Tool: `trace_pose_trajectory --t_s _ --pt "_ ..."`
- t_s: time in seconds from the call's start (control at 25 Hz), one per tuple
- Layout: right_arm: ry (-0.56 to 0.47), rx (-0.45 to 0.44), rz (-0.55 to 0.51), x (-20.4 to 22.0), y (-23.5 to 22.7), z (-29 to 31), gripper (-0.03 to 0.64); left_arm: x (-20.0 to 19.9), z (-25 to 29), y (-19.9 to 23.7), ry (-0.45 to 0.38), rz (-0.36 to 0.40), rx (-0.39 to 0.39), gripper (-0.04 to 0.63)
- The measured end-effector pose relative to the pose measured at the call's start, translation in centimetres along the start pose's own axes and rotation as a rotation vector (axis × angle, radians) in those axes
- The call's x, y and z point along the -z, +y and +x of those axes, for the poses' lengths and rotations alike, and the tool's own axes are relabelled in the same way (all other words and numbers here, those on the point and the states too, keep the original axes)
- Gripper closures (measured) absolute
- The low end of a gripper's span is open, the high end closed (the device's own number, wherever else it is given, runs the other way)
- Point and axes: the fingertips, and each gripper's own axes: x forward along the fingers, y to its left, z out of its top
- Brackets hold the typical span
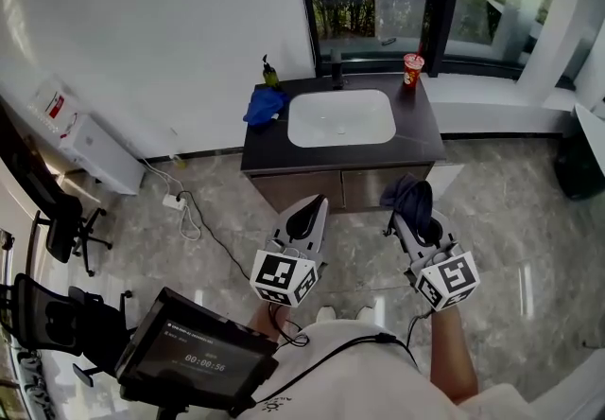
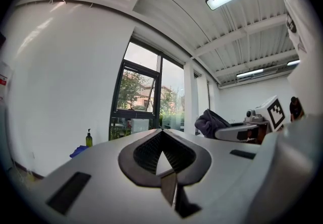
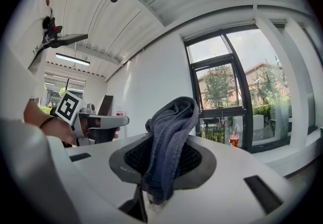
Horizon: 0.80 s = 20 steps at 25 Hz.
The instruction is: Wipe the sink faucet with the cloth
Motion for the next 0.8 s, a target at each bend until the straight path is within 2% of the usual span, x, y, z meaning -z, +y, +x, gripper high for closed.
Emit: trace_pose_trajectory --t_s 0.36,0.8 --pt "0.005 -0.024 -0.022 -0.1 1.9 -0.3 0.518 0.0 -1.2 0.6 -0.007 -0.005 -0.01 0.603" --pt "-0.014 -0.01 -0.019 -0.4 2.2 0.1 0.518 -0.2 -1.4 0.6 -0.015 0.001 -0.002 0.603"
